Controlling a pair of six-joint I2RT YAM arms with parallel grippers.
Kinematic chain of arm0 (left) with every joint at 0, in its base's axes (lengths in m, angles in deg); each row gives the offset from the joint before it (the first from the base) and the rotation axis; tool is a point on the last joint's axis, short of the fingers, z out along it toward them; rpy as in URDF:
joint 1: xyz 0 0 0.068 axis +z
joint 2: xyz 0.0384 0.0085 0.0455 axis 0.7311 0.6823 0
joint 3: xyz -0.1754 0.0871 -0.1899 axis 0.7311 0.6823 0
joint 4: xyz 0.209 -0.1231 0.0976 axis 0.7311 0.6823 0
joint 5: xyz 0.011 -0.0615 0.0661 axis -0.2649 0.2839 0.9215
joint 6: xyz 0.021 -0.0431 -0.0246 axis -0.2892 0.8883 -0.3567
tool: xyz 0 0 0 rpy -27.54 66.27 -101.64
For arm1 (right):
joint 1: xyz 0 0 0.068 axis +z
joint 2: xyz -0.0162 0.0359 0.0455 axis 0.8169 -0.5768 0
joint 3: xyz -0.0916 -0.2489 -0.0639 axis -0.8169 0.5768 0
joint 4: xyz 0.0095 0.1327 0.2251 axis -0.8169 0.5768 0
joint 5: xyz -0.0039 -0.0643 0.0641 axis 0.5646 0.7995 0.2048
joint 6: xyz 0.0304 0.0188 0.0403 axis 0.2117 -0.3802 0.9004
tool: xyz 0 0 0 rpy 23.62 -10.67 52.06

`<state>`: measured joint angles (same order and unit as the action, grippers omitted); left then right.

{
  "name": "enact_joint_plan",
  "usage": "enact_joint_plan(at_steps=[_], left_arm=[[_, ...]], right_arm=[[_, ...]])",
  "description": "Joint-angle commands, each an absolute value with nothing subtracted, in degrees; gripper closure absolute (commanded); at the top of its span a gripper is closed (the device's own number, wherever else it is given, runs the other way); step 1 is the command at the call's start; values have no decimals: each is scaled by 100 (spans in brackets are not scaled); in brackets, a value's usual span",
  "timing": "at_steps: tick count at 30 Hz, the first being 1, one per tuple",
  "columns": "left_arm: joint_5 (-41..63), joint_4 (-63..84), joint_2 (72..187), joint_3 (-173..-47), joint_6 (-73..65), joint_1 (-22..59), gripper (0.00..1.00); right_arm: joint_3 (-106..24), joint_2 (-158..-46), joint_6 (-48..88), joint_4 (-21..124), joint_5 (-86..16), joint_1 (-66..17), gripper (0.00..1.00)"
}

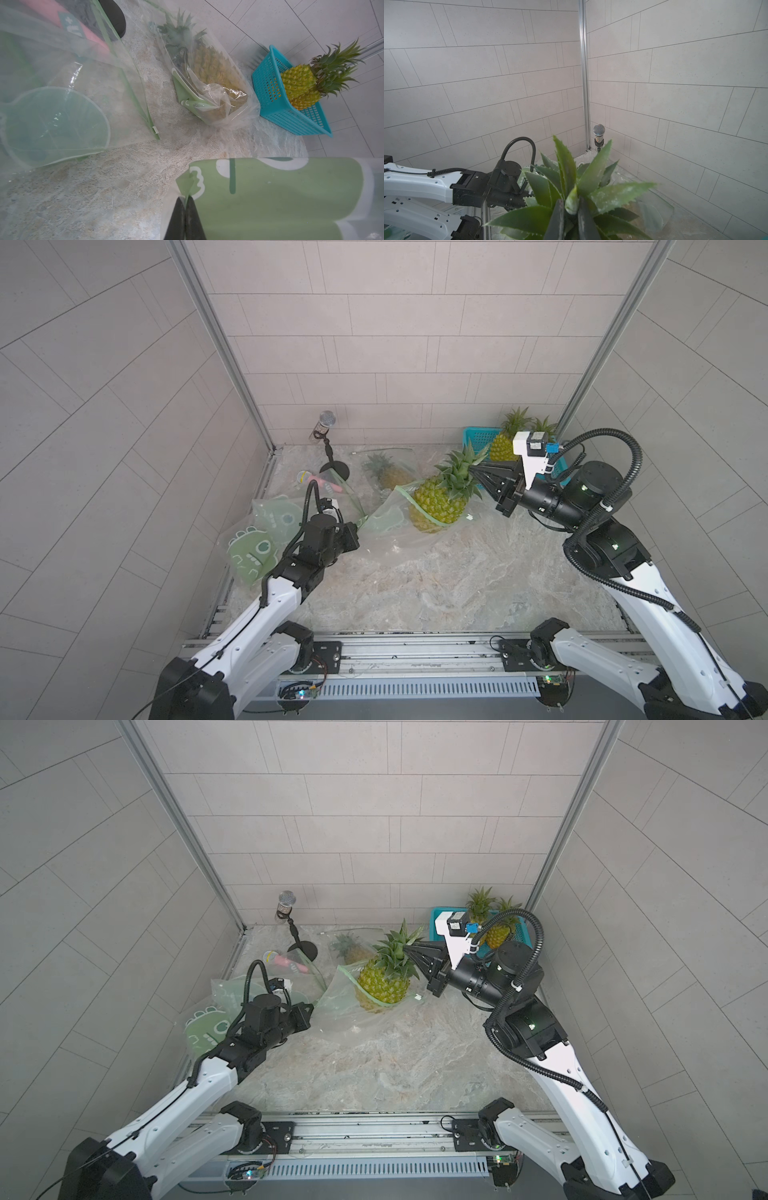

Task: Open the zip-top bag and take out the pineapple
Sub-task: Pick up the pineapple from the zipper food storage bag.

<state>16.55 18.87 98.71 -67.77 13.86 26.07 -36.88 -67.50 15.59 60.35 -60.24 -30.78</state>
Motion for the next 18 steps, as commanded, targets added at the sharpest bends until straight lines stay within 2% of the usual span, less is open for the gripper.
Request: enact_joint_plan(at_steps=[1,7,18], left_arm=[[1967,2491,9867,-7043,800,2682,100],[1830,2816,9886,-7494,289,2683,100],[2322,3289,10100,-7959,-325,2677,100]], right_arm=[[-3861,-6453,1557,5019,-5937,-3104,100],[-3852,-6603,1590,5058,-6039,-3105,100],[-3914,-6669,1670,4879,-6238,-3105,100]])
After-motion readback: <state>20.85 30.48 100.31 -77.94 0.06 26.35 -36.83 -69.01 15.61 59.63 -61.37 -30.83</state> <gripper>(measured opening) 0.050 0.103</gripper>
